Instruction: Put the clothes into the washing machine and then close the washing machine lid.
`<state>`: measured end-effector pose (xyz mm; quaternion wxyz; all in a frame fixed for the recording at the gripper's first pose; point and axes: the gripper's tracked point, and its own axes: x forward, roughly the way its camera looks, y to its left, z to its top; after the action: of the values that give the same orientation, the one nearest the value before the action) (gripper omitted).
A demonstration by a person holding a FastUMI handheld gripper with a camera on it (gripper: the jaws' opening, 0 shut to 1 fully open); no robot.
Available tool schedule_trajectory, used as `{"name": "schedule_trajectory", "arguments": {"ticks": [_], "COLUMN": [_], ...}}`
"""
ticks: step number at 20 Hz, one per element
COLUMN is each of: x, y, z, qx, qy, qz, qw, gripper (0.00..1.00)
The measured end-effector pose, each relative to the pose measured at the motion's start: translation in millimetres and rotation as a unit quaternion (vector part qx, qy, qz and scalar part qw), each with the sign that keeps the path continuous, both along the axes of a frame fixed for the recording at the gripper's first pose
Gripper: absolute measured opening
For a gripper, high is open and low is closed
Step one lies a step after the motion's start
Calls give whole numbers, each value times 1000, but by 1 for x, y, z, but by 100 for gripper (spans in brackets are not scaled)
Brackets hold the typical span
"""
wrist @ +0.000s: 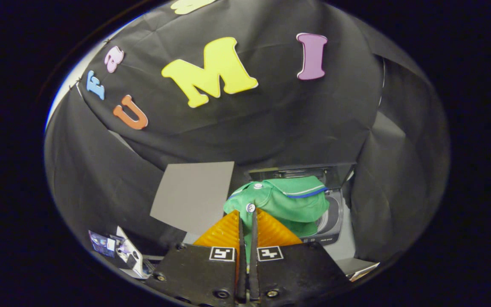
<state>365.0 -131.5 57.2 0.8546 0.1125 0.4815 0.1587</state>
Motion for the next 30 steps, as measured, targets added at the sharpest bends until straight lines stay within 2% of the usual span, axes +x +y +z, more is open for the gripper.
{"name": "schedule_trajectory", "arguments": {"ticks": [4,9,15,21,24,30], "x": [15,30,44,51,57,56], "y": [-11,-29,-49,-48,-46,-48], "z": [-67,-135,-206,-274,-300,-335], "qx": [-8,-16,-44,-46,-45,-79], "qy": [37,76,84,89,84,61], "qz": [10,5,-5,-19,-28,-28], "qw": [999,997,995,995,995,995], "gripper": [6,6,6,6,6,7]}}
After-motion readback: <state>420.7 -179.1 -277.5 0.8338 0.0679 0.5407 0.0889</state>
